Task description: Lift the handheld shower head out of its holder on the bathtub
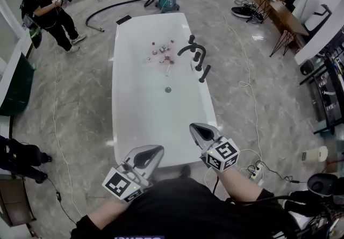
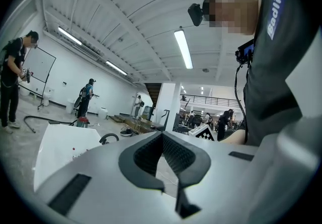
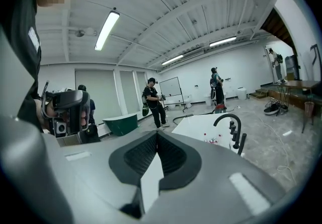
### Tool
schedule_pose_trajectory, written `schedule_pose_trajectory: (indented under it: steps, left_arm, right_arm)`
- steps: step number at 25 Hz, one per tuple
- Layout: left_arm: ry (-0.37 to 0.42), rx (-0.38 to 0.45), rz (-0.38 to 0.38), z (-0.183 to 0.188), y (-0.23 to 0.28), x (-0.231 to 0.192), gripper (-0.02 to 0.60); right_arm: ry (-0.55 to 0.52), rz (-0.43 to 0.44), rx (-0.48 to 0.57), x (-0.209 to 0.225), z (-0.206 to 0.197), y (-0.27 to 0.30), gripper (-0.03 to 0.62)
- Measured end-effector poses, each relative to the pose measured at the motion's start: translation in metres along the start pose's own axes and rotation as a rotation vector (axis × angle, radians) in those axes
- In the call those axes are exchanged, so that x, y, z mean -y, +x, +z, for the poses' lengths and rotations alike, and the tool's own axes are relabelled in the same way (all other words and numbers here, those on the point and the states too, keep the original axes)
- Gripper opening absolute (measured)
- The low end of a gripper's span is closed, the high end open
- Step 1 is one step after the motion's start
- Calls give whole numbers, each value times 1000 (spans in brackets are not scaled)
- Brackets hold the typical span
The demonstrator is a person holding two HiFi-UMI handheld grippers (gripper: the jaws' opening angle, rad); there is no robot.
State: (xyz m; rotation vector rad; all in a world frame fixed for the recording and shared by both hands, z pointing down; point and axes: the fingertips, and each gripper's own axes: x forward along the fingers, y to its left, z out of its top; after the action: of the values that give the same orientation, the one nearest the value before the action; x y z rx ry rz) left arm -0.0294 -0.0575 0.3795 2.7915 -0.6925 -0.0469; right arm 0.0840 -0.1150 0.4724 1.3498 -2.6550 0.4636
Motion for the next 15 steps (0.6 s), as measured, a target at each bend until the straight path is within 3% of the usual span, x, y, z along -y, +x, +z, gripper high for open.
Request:
schedule_pose_trajectory:
  steps: [15]
  left_arm:
    - [-33,-2,35,-11,48,2,0]
  right_arm:
    - [95,-100,7,117,-4,15,3]
